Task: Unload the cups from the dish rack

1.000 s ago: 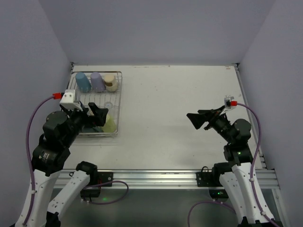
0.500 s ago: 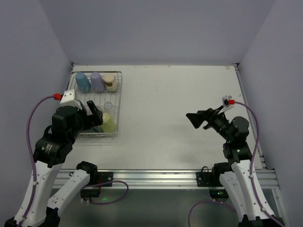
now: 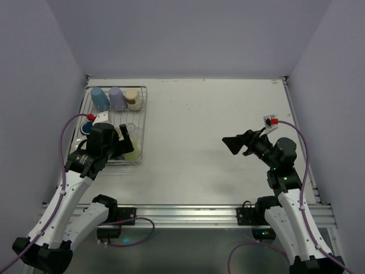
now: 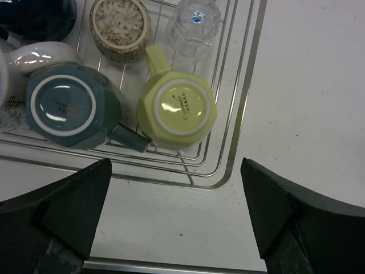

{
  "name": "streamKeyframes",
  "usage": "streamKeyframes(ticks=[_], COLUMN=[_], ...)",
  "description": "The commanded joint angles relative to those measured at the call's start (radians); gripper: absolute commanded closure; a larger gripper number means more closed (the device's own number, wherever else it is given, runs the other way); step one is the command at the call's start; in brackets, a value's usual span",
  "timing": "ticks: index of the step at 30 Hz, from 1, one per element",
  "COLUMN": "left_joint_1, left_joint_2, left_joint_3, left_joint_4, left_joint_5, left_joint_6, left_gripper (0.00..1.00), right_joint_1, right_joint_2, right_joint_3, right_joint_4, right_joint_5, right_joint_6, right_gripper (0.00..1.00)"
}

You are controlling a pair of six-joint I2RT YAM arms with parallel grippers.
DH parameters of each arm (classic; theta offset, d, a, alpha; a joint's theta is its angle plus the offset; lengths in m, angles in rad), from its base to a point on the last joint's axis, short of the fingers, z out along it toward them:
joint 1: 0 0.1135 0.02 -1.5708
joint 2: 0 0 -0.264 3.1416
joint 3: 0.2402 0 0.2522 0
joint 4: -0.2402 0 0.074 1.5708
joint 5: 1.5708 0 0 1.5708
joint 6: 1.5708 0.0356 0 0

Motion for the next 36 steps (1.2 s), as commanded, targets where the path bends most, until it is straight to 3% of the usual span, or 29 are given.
streamKeyframes(ticks=[1,14,29,33,34,36], left_joint_1=[-0.006,-0.006,-0.006,-0.006,-0.006,-0.006], left_joint_2=[0.042,0.162,0.263,0.272,0.278,0.278], left_joint_3=[0.000,-0.118,-0.168,-0.171,-0.172,-0.172], left_joint_4=[0.158,0.302,0.391,0.394,0.394,0.394], left_joint_5=[0.013,-0.059,-0.088,-0.096,-0.096,-0.100], left_joint_6=[0.009,0.046,0.052,0.056,0.059,0.062], left_gripper=[0.00,0.01,0.10,0.24,0.34,0.42], right_joint_1=[0.012,0.039,0.053,0.055,0.055,0.053], right_joint_2=[0.024,0.040,0.024,0.021,0.018,0.013], right_joint_3=[0.032,0.034,0.034,0.034,0.035,0.035], right_joint_4=[0.002,0.002,0.002,0.002,0.002,0.002], right_joint_5=[-0.002,0.018,0.026,0.029,0.031,0.038], right_joint_6=[-0.015,-0.024,-0.029,-0.029,-0.030,-0.032], right_gripper=[0.01,0.02,0.07,0.07,0.07,0.07])
